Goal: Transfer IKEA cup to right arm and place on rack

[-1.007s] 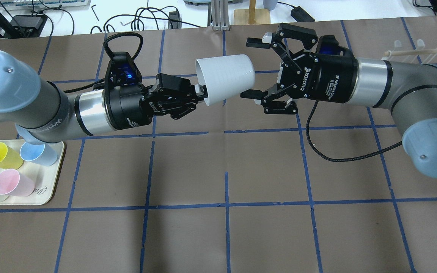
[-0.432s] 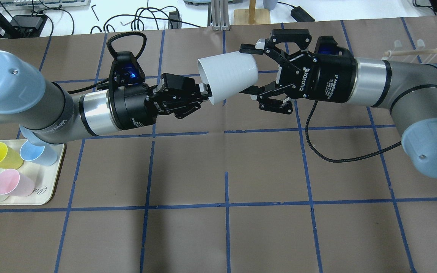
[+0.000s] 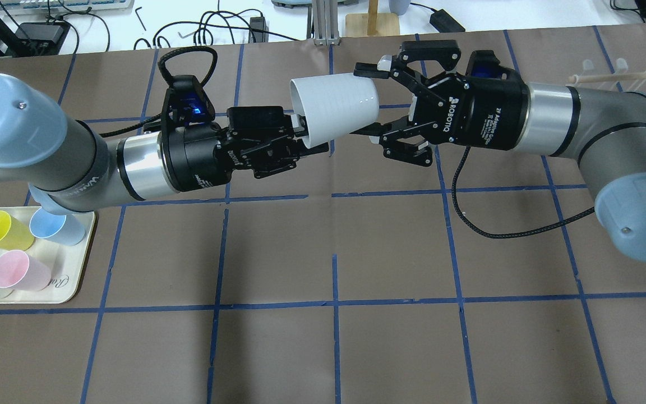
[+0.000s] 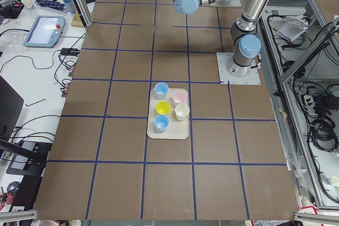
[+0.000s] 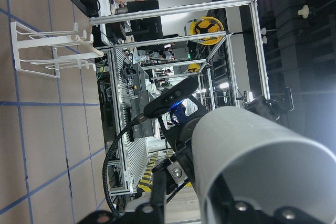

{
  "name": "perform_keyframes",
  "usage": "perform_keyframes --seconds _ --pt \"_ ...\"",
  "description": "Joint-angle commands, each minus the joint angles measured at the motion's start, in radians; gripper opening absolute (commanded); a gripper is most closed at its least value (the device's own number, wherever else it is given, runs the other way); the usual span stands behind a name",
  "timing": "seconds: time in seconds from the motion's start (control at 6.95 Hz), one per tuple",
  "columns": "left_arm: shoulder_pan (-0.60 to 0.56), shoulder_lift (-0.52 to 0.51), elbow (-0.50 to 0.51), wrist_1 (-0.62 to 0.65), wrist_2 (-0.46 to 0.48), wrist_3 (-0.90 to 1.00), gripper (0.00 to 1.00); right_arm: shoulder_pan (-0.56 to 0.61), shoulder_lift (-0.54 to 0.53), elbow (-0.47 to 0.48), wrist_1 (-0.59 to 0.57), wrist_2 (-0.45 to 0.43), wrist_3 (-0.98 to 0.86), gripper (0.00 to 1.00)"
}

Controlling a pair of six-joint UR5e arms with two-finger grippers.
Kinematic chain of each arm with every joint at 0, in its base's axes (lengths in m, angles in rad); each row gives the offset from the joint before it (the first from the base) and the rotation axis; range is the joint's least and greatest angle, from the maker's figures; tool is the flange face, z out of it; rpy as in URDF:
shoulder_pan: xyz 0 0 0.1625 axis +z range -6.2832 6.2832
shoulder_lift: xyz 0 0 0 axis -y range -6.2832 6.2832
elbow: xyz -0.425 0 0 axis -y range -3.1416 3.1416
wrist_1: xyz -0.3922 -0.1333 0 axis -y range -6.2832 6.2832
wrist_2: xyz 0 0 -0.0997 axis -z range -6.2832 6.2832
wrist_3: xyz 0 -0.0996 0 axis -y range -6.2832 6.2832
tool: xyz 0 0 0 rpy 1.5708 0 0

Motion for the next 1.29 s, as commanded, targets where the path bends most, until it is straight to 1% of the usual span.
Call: perform_keyframes --seconds 0.0,0.14,0.29,0.43,0.58,0.72,0.86,1.01,1.15 --pt "0.002 0.009 0.005 -0.005 0.008 -0.004 1.00 -0.004 0.000 -0.002 -0.001 0.000 -0.002 0.47" --pt "0.014 0.013 0.015 -0.011 0.010 -0.013 1.00 -0.013 0.002 -0.001 0.001 0.009 0.002 0.40" --pt "0.043 0.019 0.025 -0.014 0.030 -0.015 1.00 -0.017 0.003 -0.002 -0.001 0.011 0.015 0.40" --pt "0.126 0.021 0.035 -0.033 0.130 -0.016 1.00 -0.030 0.000 -0.002 -0.001 0.009 0.017 0.40" --pt "0.221 0.021 0.046 -0.034 0.275 -0.021 1.00 -0.053 -0.004 -0.004 -0.001 0.000 0.017 0.40" --pt "0.279 0.020 0.048 -0.033 0.350 -0.021 1.00 -0.087 -0.007 -0.007 -0.001 -0.005 0.018 0.40" --pt "0.313 0.013 0.051 -0.019 0.425 -0.037 1.00 -0.111 -0.009 -0.020 -0.004 -0.033 0.023 0.34" --pt "0.324 0.012 0.064 0.069 0.441 -0.094 1.00 -0.115 -0.026 -0.068 -0.030 -0.277 0.023 0.32" --pt "0.324 0.010 0.116 0.272 0.605 -0.270 1.00 -0.115 -0.044 -0.133 -0.012 -0.461 0.023 0.31"
